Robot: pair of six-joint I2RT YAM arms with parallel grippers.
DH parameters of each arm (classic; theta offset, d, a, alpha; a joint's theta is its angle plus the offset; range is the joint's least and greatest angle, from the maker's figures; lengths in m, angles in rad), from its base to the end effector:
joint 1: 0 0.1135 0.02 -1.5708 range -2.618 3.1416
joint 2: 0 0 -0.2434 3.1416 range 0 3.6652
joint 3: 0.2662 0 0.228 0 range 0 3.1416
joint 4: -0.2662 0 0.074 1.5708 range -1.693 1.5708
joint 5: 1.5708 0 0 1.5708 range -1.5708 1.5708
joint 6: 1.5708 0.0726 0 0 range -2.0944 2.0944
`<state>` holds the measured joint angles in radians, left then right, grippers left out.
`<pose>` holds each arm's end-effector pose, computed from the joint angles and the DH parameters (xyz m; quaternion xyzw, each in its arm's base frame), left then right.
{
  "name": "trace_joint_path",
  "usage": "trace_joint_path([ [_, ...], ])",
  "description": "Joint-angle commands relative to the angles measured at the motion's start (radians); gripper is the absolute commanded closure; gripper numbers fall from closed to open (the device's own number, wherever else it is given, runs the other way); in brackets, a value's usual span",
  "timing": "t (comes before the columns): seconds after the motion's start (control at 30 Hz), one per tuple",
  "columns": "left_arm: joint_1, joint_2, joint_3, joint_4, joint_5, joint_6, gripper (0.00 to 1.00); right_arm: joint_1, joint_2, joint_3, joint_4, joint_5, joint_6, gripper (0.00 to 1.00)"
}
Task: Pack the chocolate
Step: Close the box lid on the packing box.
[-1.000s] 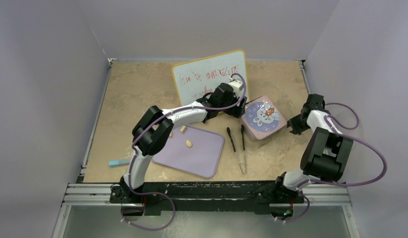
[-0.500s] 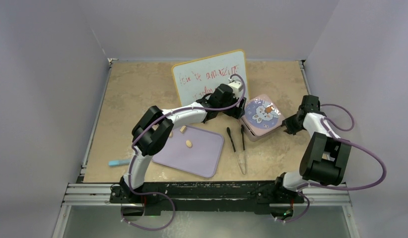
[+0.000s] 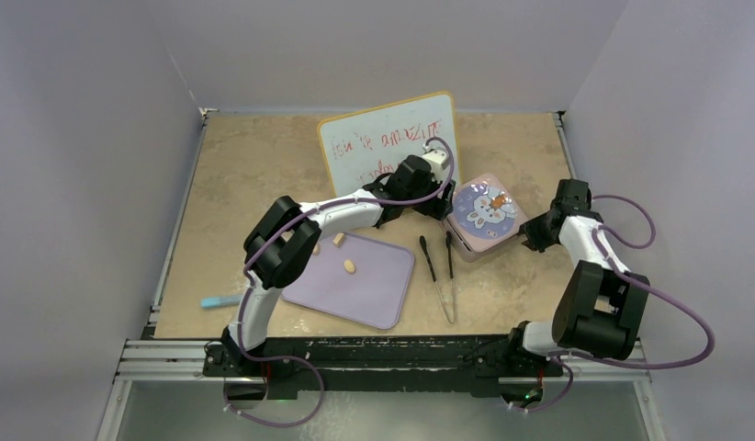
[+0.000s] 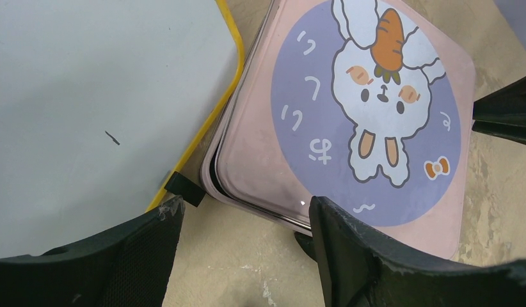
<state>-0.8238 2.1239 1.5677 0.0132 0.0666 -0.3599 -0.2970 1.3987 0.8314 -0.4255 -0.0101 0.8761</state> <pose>0.3305 -0.3641 0.1797 0.2160 0.8433 -0.2982 0.3916 0.2643 -0.0801 0.1629 0.5293 0.7991 0.0860 0.2717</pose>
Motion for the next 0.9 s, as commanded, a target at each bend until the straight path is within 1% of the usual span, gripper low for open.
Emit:
trace_joint_path([
  [0.0, 0.006, -0.069, 0.015, 0.022, -0.011, -0.019, 0.30, 0.005, -0.072, -0.009, -0.059, 0.025, 0.036, 0.71],
  [0.13, 0.006, -0.079, 0.015, 0.020, -0.017, -0.023, 0.30, 0.005, -0.124, 0.010, -0.059, 0.098, 0.006, 0.70],
  [0.3, 0.005, -0.090, 0.007, 0.020, -0.011, -0.033, 0.31, -0.008, -0.107, 0.097, -0.055, 0.170, -0.058, 0.66],
  [0.4, 0.003, -0.086, 0.005, 0.020, -0.004, -0.037, 0.31, -0.016, -0.065, 0.135, 0.008, 0.143, -0.119, 0.64],
  [0.47, 0.002, -0.083, 0.005, 0.017, -0.003, -0.036, 0.31, -0.017, -0.017, 0.180, -0.009, 0.142, -0.149, 0.60],
  [0.63, 0.000, -0.072, 0.009, 0.019, 0.008, -0.035, 0.30, -0.043, 0.064, 0.196, -0.005, 0.134, -0.112, 0.54],
  [0.77, 0.001, -0.057, 0.019, 0.017, 0.008, -0.028, 0.30, -0.057, 0.129, 0.197, 0.035, 0.089, -0.076, 0.55],
  [0.87, 0.000, -0.052, 0.024, 0.017, 0.009, -0.023, 0.30, -0.056, 0.186, 0.226, 0.021, 0.061, -0.069, 0.56],
])
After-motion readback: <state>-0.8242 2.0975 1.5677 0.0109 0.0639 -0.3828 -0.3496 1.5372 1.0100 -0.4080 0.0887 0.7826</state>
